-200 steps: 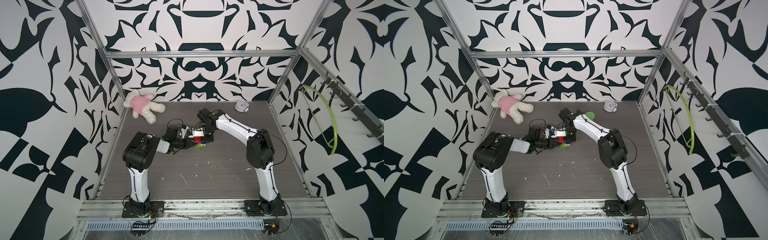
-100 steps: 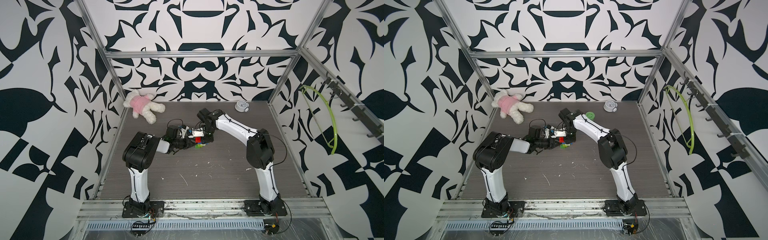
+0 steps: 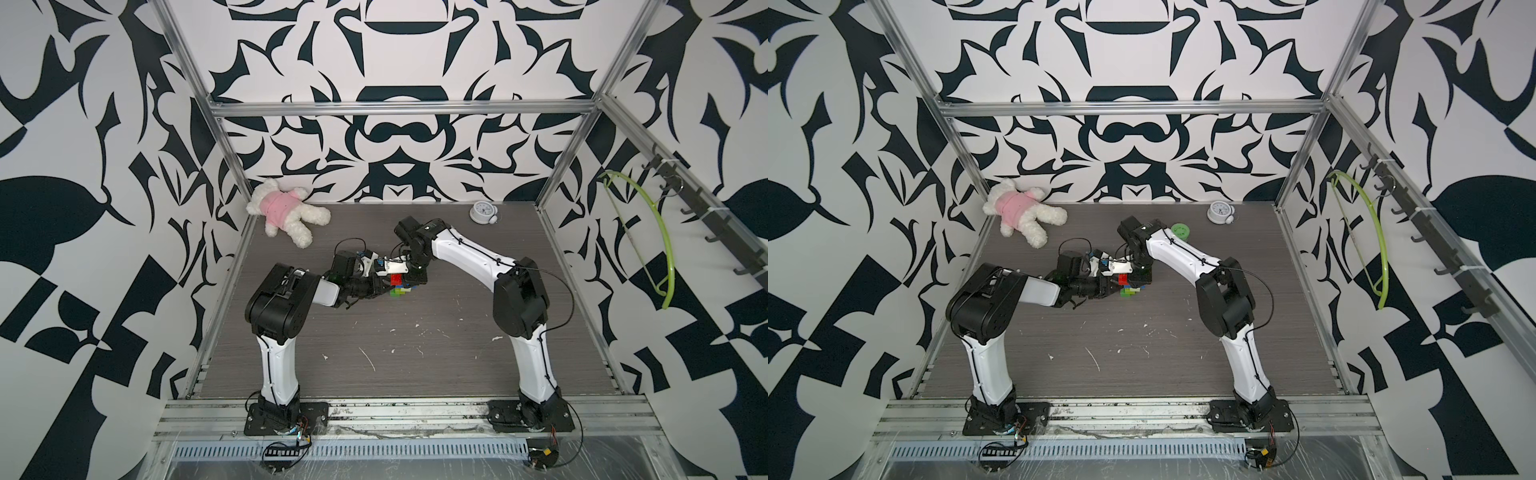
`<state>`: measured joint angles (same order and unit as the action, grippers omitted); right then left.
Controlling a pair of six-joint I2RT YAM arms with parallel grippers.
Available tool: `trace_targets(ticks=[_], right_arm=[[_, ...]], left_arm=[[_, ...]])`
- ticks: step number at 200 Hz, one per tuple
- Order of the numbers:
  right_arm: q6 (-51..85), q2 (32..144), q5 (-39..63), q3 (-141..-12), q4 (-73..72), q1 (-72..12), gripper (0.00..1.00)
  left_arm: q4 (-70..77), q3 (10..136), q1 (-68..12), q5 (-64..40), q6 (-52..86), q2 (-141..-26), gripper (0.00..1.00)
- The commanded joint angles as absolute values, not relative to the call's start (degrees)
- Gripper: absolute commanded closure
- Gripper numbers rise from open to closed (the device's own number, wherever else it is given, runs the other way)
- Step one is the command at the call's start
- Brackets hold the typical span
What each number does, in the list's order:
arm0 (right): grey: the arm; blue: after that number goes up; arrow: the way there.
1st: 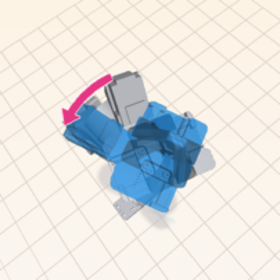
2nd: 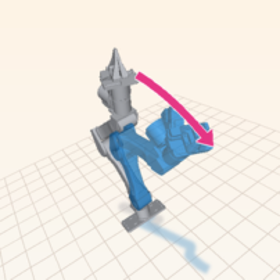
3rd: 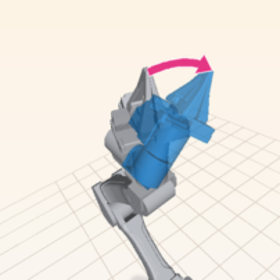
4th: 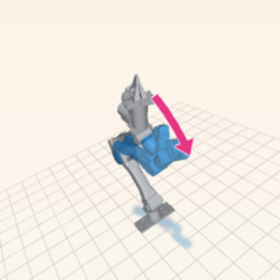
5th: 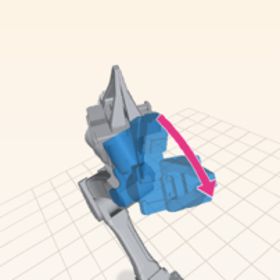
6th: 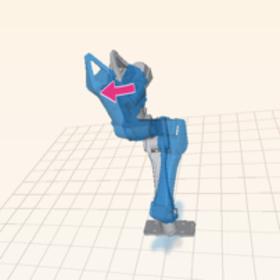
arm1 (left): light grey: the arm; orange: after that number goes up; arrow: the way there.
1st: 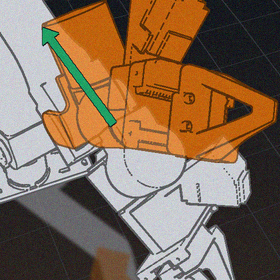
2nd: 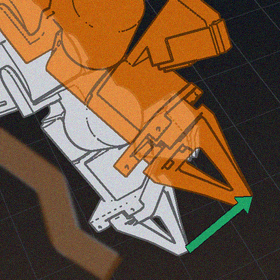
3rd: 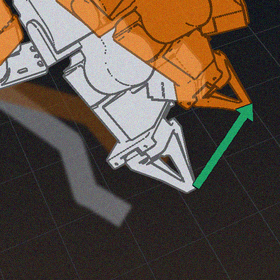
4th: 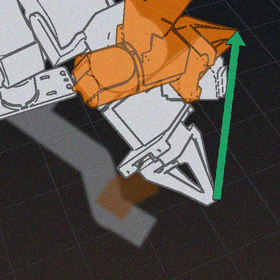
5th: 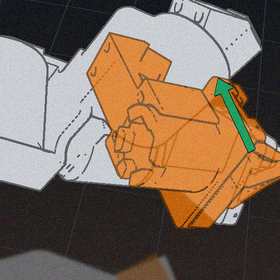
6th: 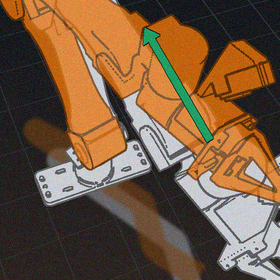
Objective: Assemble the letter y with lego
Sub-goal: Assemble the lego brick with the lego brick.
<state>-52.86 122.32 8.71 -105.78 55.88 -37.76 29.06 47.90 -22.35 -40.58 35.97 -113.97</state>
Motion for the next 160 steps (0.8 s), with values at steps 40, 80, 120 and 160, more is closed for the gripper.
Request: trace_targets(ticks=[40,80,120,160], right_arm=[[-52.59,125.9,6.91,-102.66,58.1,-38.33,0.95],[-52.21,123.26,10.4,-103.87,56.74,-38.14,0.94],[-51.95,121.15,12.38,-105.37,55.99,-38.05,0.94],[-51.94,119.15,12.15,-104.64,55.59,-37.89,0.93]], left_arm=[[6.42,43.42,-21.27,-24.36,34.55,-122.26,0.53],[6.42,43.42,-21.27,-24.35,34.59,-122.3,0.53],[6.45,43.42,-21.27,-24.39,34.63,-122.26,0.53],[6.46,43.42,-21.27,-24.4,34.63,-122.26,0.53]])
